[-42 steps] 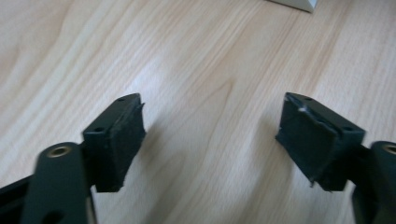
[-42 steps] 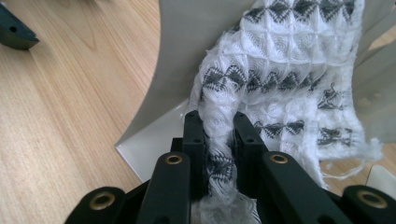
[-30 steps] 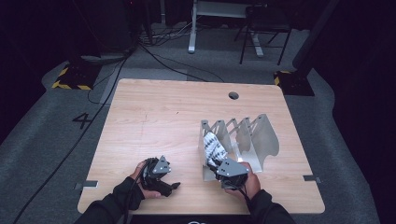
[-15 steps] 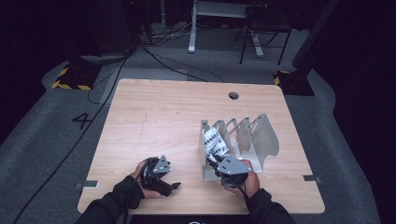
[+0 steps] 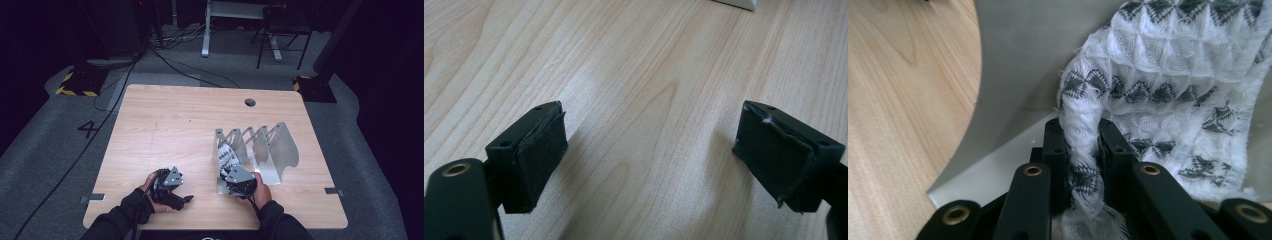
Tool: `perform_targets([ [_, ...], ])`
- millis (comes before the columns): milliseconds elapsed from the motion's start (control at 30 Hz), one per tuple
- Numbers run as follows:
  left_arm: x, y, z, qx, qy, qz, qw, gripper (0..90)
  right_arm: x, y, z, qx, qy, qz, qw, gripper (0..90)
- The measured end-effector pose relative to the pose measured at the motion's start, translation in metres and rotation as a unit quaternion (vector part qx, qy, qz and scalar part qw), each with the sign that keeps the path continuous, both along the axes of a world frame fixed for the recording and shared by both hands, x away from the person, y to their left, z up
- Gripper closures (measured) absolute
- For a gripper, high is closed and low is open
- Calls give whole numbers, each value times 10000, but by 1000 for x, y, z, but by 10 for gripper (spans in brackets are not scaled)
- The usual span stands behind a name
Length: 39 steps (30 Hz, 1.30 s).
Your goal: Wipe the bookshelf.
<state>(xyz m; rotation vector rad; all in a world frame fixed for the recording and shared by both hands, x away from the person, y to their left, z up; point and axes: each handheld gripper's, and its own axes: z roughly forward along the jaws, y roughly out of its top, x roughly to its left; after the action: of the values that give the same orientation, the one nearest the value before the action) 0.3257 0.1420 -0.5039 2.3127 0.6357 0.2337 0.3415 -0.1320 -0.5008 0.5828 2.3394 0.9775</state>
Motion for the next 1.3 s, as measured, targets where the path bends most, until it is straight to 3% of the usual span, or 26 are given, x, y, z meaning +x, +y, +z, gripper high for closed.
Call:
perform_targets([
  [67,0,0,0,0,3,11,10000,135,0,0,2,-109,-191,-119,9997,776],
  [233,0,0,0,0,2,13,10000,136,-4,-12,16,123,-494,-457,9977,778],
  [333,0,0,0,-2,1,6,10000,136,-8,-19,31,331,-678,-670,9949,780],
  [500,0,0,0,-2,-3,5,10000,135,-21,-25,51,462,-1090,-855,9893,781],
  [700,0,0,0,-4,5,11,10000,135,-34,-29,75,676,-1562,-1017,9801,781],
  [933,0,0,0,2,-5,-9,10000,135,-46,-41,102,1027,-2158,-1213,9634,781],
  [1033,0,0,0,-3,1,0,10000,135,-46,-46,104,1118,-2087,-1231,9637,780],
  [1200,0,0,0,-2,1,-2,10000,135,-38,-40,87,849,-1804,-1103,9737,779],
  [1300,0,0,0,-3,1,-3,10000,135,-34,-38,80,717,-1877,-1121,9732,778],
])
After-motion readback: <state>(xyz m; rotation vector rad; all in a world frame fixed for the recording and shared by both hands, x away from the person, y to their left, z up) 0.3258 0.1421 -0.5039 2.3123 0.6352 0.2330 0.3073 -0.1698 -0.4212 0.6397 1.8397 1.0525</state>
